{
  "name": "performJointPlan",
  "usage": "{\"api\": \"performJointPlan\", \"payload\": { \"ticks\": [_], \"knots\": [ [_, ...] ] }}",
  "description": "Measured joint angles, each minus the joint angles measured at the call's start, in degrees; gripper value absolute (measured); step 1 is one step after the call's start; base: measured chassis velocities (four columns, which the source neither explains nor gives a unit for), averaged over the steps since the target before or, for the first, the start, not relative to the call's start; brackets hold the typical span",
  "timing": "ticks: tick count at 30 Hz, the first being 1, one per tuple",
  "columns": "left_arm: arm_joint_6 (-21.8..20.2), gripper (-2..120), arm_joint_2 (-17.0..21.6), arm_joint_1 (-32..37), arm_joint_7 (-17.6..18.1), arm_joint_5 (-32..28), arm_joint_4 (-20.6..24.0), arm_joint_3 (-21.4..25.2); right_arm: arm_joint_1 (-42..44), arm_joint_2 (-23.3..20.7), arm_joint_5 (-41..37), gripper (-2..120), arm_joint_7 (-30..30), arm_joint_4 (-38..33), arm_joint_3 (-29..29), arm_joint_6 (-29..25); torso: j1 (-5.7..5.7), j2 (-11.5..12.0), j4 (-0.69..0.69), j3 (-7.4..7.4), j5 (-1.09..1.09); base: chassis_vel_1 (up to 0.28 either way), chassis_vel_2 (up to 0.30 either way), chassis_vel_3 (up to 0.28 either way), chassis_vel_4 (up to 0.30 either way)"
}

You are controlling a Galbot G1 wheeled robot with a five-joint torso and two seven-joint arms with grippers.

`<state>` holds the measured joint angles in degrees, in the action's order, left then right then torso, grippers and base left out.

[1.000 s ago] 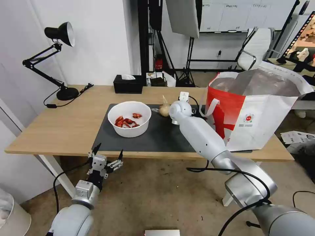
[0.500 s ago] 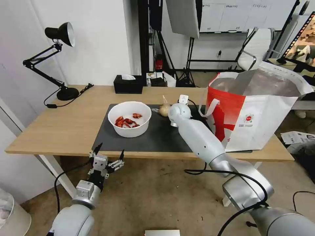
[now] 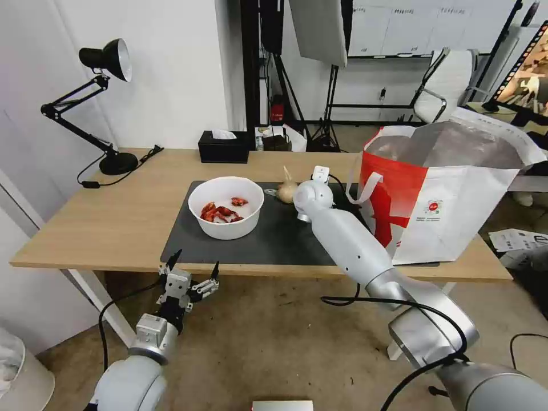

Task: Pick up the trash from the table and place it into the takeout bag.

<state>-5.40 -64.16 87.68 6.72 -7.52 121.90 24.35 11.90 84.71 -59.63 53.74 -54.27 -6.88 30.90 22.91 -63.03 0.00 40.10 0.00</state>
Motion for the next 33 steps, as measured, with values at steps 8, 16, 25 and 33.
{"api": "performJointPlan", "payload": {
  "ticks": [8,16,25,33],
  "knots": [
    [0.1,100,0.1,0.1,0.1,0.0,0.2,0.3,1.5,-1.7,-0.5,0,1.4,-4.3,0.0,-1.0,0.01,0.0,-0.01,0.03,0.02,0.0,0.0,0.0,0.0],
    [0.2,100,0.3,0.0,0.2,-0.1,1.0,0.4,5.7,-8.3,1.0,0,3.6,-21.2,-0.8,-4.2,0.01,0.0,-0.01,0.01,0.02,0.0,0.0,0.0,0.0],
    [0.2,100,0.4,0.2,0.2,-0.2,1.6,0.7,8.3,-17.5,-0.1,0,2.6,-40.6,-1.5,-6.0,0.01,0.0,0.0,0.01,0.01,0.0,0.0,0.0,0.0],
    [0.1,100,0.3,0.4,0.3,-0.2,1.9,0.8,9.6,-22.1,-0.4,0,-2.9,-48.0,0.5,-10.7,0.0,0.0,0.0,0.0,0.02,0.0,0.0,0.0,0.0]
  ]
}}
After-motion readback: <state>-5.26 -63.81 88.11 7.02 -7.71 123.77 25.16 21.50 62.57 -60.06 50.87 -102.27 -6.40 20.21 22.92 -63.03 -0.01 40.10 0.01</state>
